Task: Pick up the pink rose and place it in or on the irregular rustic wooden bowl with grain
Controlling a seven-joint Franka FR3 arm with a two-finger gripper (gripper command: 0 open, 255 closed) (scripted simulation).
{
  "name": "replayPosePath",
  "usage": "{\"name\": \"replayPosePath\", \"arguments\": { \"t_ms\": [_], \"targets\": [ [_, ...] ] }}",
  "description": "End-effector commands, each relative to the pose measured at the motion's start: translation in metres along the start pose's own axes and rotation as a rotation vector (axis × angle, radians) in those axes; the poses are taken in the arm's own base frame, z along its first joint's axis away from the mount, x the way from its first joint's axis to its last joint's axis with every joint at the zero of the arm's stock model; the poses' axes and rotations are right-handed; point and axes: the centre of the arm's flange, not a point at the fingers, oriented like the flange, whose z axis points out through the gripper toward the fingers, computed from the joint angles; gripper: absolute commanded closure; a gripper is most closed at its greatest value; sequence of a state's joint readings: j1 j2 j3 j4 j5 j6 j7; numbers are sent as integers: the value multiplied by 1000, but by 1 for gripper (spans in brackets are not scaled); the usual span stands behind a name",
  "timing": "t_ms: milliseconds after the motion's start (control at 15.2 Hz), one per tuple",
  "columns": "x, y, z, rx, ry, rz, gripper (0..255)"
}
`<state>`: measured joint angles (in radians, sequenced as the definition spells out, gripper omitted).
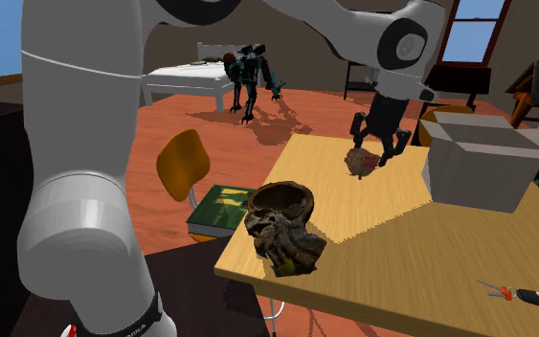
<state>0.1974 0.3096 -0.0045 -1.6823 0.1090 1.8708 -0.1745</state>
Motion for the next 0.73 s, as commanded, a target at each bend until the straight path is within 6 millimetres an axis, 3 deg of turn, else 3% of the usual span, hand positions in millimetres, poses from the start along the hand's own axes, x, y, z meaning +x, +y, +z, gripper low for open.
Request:
{"name": "replayPosePath", "arguments": {
  "t_ms": [0,198,660],
  "targets": [
    [-1,-2,-10,0,0,0,255],
    [-3,-4,-23,0,0,0,255],
    [-90,-31,-17,0,0,0,255]
  ]
}}
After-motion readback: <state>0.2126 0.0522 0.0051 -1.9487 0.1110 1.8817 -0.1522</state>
